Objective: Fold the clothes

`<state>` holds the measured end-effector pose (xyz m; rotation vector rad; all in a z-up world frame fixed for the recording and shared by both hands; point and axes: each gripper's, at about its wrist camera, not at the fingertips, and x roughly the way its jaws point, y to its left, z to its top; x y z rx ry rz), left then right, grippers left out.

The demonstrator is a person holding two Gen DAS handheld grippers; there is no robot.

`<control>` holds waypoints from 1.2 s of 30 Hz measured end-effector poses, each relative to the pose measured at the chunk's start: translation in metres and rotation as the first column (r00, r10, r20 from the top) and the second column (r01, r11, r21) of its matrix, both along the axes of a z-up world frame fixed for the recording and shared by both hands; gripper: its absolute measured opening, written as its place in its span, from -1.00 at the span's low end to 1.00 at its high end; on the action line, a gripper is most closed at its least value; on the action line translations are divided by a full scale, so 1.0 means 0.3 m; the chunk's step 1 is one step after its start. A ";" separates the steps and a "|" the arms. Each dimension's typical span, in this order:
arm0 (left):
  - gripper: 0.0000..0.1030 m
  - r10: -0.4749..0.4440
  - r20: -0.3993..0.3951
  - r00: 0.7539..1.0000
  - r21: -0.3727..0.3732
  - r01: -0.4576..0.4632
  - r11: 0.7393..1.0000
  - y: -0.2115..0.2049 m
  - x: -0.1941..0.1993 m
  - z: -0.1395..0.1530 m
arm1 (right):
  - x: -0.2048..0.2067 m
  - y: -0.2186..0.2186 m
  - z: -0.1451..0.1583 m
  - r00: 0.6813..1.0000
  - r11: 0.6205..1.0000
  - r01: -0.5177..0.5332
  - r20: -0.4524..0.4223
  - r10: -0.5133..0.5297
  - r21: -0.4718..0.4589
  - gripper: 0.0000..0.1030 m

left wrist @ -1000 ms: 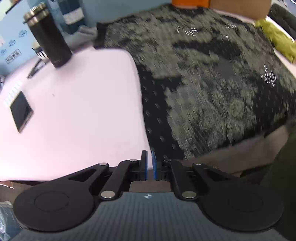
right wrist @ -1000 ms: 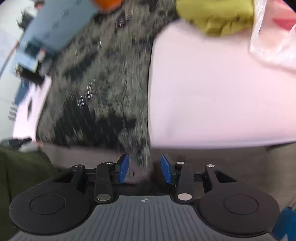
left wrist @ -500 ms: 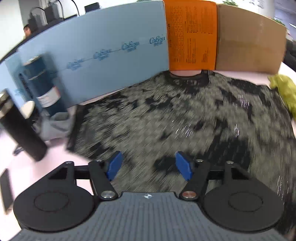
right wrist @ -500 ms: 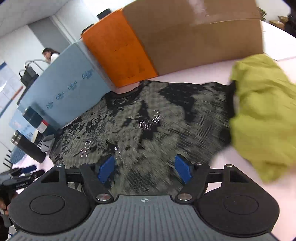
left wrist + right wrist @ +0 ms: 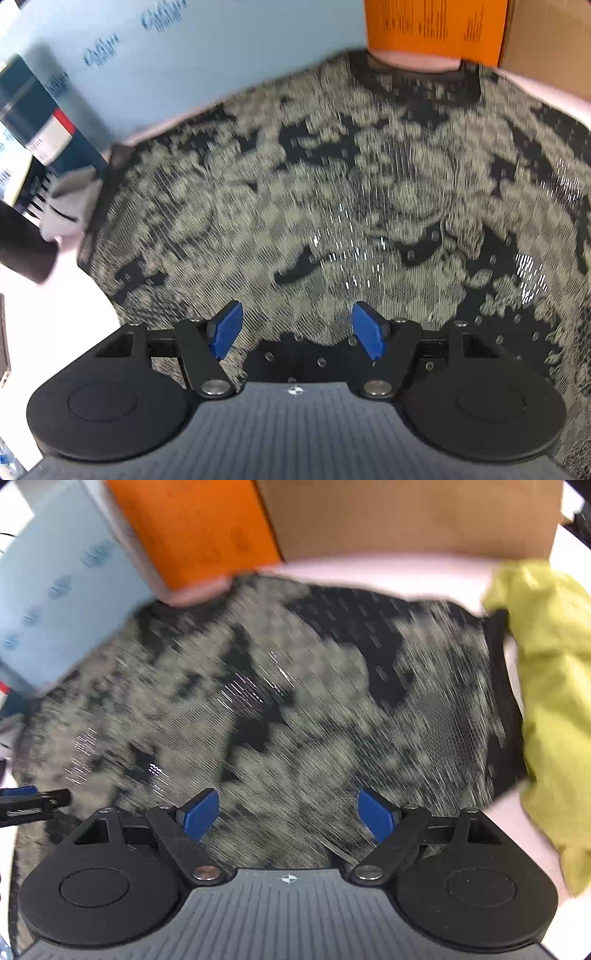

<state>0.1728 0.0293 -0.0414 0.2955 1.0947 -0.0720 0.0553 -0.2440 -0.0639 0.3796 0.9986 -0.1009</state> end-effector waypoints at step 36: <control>0.57 0.297 0.021 0.955 -0.078 -0.294 0.952 0.262 -0.244 0.092 | -0.369 -0.398 0.102 0.892 0.951 0.253 0.339 -0.300 0.176 0.72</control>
